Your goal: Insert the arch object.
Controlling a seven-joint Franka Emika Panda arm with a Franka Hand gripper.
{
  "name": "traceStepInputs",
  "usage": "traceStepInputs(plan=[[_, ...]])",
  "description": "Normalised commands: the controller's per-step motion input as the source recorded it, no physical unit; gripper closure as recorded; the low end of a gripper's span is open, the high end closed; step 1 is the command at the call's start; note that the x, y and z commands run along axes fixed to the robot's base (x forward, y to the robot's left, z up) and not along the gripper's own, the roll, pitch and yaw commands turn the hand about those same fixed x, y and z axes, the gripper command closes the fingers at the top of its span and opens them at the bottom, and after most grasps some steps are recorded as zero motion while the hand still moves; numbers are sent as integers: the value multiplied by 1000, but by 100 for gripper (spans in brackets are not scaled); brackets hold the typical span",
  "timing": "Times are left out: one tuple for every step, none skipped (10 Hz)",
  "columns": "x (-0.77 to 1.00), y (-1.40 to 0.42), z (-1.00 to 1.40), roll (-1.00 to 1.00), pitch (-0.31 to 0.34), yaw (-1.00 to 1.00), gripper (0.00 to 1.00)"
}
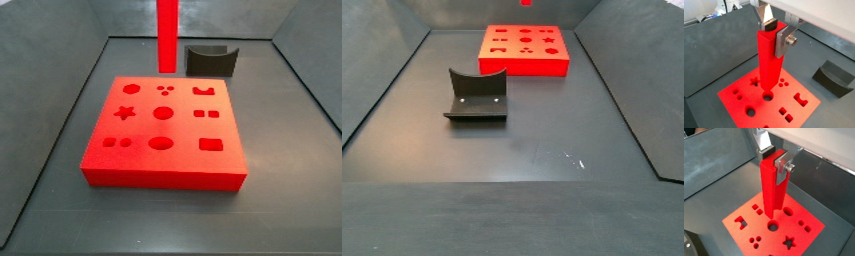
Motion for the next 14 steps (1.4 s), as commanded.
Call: traceStepInputs(plan=[[0, 0, -17, 0, 0, 0, 100], [0, 0, -34, 24, 0, 0, 100], [0, 0, -57, 37, 0, 0, 100], [37, -29, -77, 30, 0, -23, 100], [180, 0, -126, 79, 0, -391, 100], [163, 40, -194, 119, 0, -863, 100], [140, 63, -129, 90, -16, -940, 100], [114, 49, -94, 71, -17, -966, 100], [74, 31, -9, 34, -9, -991, 100], [91, 43, 0, 0, -3, -994, 100], [211, 109, 49, -11, -3, -929, 100], [286, 160, 43, -23, -1, -880, 100], [331, 191, 23, -19, -1, -849, 100], [351, 209, 17, -19, 0, -834, 100]])
